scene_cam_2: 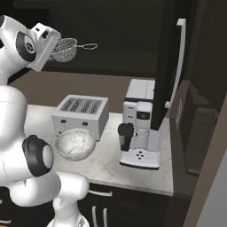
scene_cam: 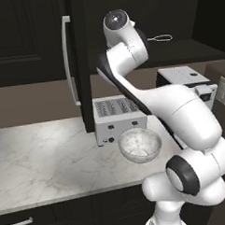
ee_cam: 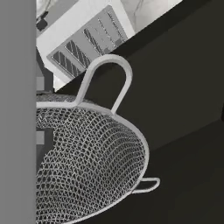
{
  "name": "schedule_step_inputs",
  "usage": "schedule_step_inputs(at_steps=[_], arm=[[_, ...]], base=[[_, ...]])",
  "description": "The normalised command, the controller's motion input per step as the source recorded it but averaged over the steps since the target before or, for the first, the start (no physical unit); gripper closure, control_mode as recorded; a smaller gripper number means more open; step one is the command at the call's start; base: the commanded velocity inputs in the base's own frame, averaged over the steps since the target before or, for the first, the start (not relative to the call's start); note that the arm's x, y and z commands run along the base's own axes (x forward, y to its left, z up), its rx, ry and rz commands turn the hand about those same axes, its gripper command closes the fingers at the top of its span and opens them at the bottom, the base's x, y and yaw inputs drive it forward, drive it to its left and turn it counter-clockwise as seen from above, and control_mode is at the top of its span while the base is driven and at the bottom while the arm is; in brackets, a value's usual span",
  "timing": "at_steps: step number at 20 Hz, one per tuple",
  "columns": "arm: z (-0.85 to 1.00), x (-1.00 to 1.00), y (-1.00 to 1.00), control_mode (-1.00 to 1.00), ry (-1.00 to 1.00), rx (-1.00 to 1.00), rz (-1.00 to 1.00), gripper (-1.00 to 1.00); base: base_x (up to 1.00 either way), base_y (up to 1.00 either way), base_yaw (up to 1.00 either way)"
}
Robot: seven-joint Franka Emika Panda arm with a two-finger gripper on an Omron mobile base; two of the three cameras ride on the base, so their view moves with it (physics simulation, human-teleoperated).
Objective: Open the cabinet and setup a tea strainer by placing it in the bowl upright.
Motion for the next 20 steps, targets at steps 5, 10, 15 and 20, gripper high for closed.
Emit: schedule_step_inputs(at_steps=[5,10,15,20], arm=[[0.0,-1.0,-0.01,-1.0,0.0,0.04,-0.07,1.0],[0.0,-1.0,-0.11,-1.0,0.0,0.1,-0.1,1.0],[0.0,-1.0,-0.19,-1.0,0.0,0.16,-0.11,1.0],[-0.04,-0.98,-0.19,-1.0,0.02,0.15,-0.11,1.0]], base=[[0.0,0.0,0.0],[0.0,0.0,0.0],[0.0,0.0,0.0],[0.0,0.0,0.0]])
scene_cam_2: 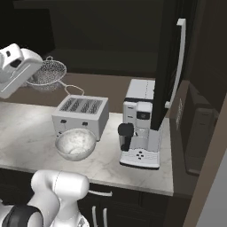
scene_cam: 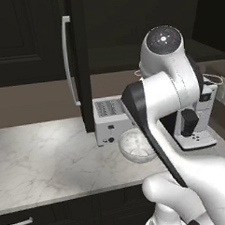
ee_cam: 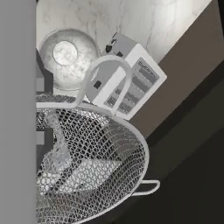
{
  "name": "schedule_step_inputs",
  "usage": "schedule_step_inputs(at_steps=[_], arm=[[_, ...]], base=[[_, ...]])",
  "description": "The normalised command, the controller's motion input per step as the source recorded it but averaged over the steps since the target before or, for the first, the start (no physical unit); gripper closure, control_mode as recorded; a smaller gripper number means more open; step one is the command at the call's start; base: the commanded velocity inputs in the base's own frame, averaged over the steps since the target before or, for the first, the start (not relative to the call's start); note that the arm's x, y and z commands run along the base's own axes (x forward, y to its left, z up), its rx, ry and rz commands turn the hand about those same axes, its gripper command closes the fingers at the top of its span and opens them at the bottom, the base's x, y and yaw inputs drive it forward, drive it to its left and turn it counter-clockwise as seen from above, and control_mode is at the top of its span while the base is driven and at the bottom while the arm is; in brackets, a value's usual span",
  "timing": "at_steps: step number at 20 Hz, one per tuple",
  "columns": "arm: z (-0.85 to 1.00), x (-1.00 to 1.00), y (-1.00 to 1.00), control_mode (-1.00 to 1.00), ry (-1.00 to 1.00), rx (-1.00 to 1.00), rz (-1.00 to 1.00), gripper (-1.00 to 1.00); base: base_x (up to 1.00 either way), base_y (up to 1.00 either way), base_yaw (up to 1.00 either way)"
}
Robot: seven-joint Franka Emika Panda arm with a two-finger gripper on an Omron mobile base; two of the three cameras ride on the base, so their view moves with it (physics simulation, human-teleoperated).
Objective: Open the cabinet and setup a tea strainer by placing it in the bowl upright.
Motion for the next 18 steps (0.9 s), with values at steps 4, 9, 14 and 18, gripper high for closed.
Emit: schedule_step_inputs(at_steps=[4,9,14,18], arm=[[-0.25,-0.8,-0.16,-1.0,0.07,0.14,-0.07,1.0],[-0.37,-0.71,-0.07,-1.0,0.05,0.13,-0.03,1.0],[-0.5,-0.45,-0.1,-1.0,0.01,0.09,0.0,1.0],[-0.35,-0.15,-0.01,-1.0,-0.05,0.0,0.0,1.0]], base=[[0.0,0.0,0.0],[0.0,0.0,0.0],[0.0,0.0,0.0],[0.0,0.0,0.0]])
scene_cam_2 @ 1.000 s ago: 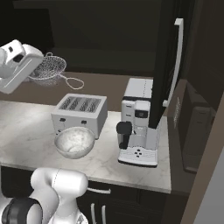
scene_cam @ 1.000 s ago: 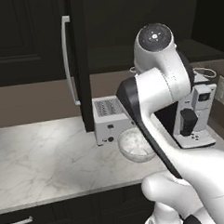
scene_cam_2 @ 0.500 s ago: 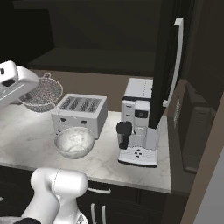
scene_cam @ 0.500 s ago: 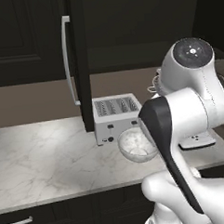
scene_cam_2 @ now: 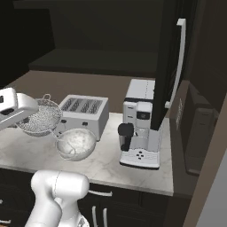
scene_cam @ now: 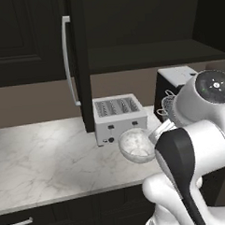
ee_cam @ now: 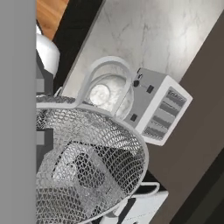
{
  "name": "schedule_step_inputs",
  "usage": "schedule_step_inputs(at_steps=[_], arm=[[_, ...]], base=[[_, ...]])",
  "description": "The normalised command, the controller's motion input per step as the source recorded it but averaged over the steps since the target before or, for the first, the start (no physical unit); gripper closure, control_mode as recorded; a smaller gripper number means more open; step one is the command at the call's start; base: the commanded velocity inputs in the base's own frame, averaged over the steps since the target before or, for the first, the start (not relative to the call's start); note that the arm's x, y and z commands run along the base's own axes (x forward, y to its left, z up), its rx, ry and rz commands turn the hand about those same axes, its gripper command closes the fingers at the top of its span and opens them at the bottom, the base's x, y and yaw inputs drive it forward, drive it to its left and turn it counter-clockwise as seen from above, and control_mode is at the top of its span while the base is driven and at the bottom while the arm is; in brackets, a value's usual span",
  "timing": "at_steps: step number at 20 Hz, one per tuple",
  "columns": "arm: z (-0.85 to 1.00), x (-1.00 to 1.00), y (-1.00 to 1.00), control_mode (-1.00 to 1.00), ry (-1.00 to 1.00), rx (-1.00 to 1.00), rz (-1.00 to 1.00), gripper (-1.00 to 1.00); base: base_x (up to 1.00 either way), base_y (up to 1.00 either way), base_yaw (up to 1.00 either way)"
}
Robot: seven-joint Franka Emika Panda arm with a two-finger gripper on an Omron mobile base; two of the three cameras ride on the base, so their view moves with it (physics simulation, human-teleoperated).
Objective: Open the cabinet and setup a tea strainer by placing it in the bowl upright.
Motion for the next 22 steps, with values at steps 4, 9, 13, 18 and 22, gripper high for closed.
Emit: schedule_step_inputs(at_steps=[4,9,13,18,22], arm=[[-0.5,-0.01,-0.19,-1.0,-0.01,0.0,0.0,1.0],[-0.62,0.03,-0.19,-1.0,0.0,-0.02,0.0,1.0],[-0.38,0.22,0.03,-1.0,0.05,0.0,0.0,1.0],[-0.38,0.42,0.17,-1.0,0.06,0.0,0.0,1.0],[-0.41,0.43,0.03,-1.0,0.01,-0.02,0.0,1.0]], base=[[0.0,0.0,0.0],[0.0,0.0,0.0],[0.0,0.0,0.0],[0.0,0.0,0.0],[0.0,0.0,0.0]])
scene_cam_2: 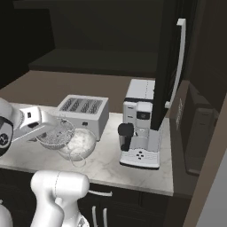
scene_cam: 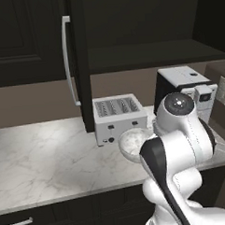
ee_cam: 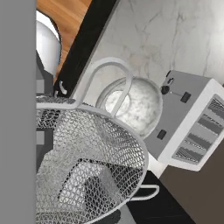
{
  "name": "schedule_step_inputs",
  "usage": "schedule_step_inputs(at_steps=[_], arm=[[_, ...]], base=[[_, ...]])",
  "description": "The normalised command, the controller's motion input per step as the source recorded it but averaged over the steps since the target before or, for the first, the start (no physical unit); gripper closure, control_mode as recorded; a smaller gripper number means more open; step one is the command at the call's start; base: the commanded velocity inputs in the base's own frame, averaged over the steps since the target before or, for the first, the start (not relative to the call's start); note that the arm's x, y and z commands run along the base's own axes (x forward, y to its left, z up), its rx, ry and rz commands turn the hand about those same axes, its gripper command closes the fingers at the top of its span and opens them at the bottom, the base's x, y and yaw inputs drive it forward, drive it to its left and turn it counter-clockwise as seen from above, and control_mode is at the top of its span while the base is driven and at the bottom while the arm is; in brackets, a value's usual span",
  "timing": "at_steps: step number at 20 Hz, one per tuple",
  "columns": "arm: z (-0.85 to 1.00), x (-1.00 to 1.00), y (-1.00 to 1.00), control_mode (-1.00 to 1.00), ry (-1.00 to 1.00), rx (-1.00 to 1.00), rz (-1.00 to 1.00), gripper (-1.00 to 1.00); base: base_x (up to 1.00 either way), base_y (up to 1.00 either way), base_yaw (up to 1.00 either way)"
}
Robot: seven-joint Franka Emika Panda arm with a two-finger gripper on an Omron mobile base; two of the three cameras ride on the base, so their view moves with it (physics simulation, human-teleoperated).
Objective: Open the cabinet and setup a tea strainer by placing it in the bowl upright.
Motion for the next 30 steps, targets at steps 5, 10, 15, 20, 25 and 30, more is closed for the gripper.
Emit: schedule_step_inputs(at_steps=[5,10,15,20,25,30], arm=[[-0.53,0.42,0.0,-1.0,0.0,-0.04,0.0,1.0],[-0.48,0.39,0.06,-1.0,0.0,-0.04,0.0,1.0],[-0.08,0.27,0.21,-1.0,0.0,0.0,0.0,1.0],[-0.19,0.23,0.05,-1.0,0.02,0.0,0.0,1.0],[-0.33,0.09,0.0,-1.0,0.03,0.0,0.0,1.0],[-0.31,0.0,0.0,-1.0,0.01,0.0,0.0,1.0]], base=[[0.0,0.0,0.0],[0.0,0.0,0.0],[0.0,0.0,0.0],[0.0,0.0,0.0],[0.0,0.0,0.0],[0.0,0.0,0.0]])
